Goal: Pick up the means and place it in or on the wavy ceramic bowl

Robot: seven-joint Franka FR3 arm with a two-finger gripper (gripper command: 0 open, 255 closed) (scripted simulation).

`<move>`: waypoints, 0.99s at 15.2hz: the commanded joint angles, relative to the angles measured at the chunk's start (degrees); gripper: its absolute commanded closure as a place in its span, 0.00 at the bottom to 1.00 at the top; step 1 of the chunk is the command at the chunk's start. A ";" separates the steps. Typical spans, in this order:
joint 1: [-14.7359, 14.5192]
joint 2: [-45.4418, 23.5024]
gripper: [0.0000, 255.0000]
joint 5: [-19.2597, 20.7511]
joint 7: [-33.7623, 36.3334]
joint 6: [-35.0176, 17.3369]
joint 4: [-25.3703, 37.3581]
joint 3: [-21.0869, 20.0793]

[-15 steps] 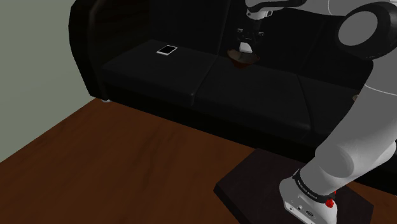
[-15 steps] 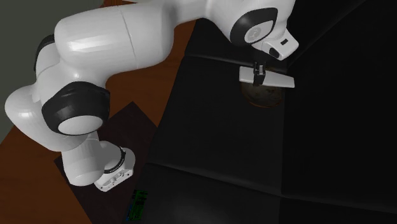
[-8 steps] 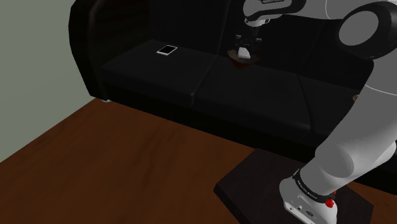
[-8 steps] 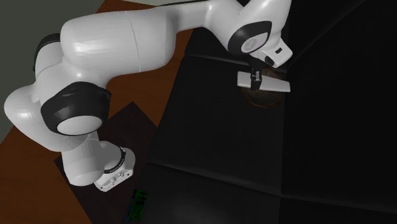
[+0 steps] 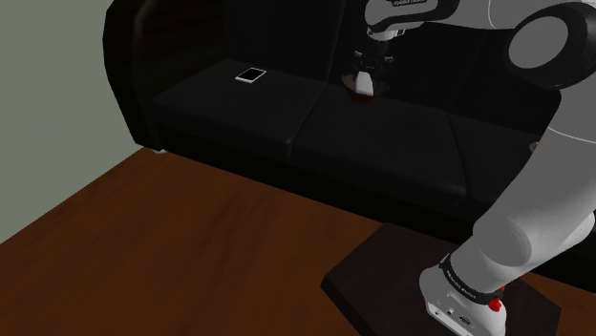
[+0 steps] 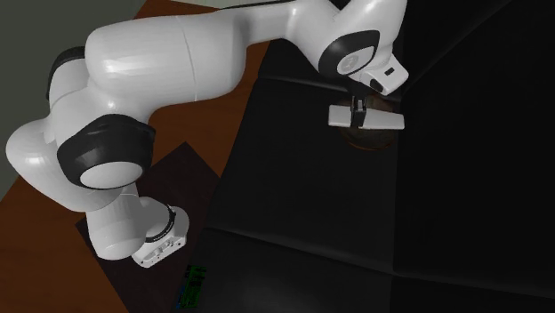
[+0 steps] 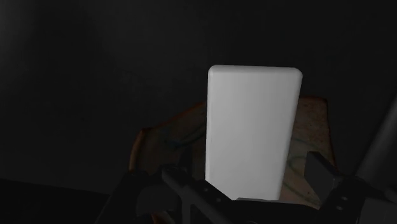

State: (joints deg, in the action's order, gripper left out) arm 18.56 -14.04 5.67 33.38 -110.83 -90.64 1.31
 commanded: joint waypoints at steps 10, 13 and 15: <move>-0.36 0.94 0.00 -0.08 -0.13 6.88 5.92 -0.20; -0.36 0.93 0.00 -0.08 -0.13 6.88 5.92 -0.20; -0.36 0.93 0.00 -0.08 -0.13 6.88 5.92 -0.20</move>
